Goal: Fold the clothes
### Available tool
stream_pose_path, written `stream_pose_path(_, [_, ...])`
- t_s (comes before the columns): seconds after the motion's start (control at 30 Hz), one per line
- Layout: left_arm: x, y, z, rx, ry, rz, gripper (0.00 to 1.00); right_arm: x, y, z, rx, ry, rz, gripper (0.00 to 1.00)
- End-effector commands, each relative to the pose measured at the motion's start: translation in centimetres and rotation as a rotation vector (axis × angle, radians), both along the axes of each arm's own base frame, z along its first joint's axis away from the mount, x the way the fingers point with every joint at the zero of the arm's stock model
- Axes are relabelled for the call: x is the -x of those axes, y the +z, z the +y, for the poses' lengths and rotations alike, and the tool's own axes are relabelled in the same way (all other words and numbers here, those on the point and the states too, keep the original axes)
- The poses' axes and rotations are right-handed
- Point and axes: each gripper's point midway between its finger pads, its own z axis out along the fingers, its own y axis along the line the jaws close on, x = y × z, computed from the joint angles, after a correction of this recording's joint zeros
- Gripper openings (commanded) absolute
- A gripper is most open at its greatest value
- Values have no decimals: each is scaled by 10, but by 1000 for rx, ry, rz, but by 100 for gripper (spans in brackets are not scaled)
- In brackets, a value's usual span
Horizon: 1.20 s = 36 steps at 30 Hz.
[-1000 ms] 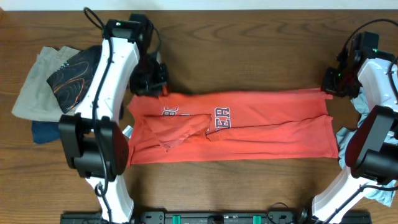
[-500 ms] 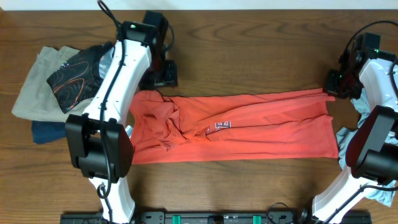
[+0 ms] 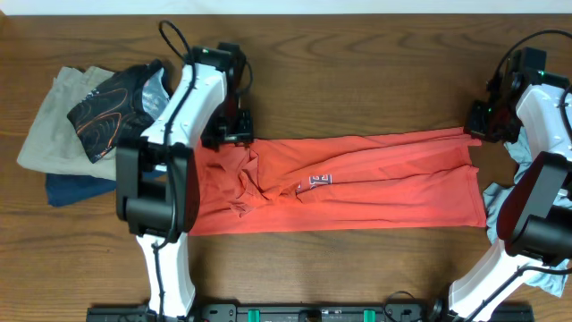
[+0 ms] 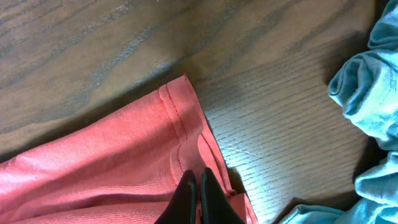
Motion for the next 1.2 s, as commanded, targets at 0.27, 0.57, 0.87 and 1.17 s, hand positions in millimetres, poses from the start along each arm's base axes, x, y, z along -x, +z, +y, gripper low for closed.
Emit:
stream_pose_path(0.27, [16,-22,3,-18,7,67,37,3,-1,-6,11,-14,10,1])
stream_pose_path(0.57, [39,-15,10,-36,11,145,7,4,-1,-5,10,-14,14,1])
stream_pose_path(0.87, [37,24,7,-22,70,53,7,4,-1,-5,11,-13,14,1])
stream_pose_path(1.17, [-13,7,-20,42,-4,-159,59,4,-1,-5,9,-14,16,1])
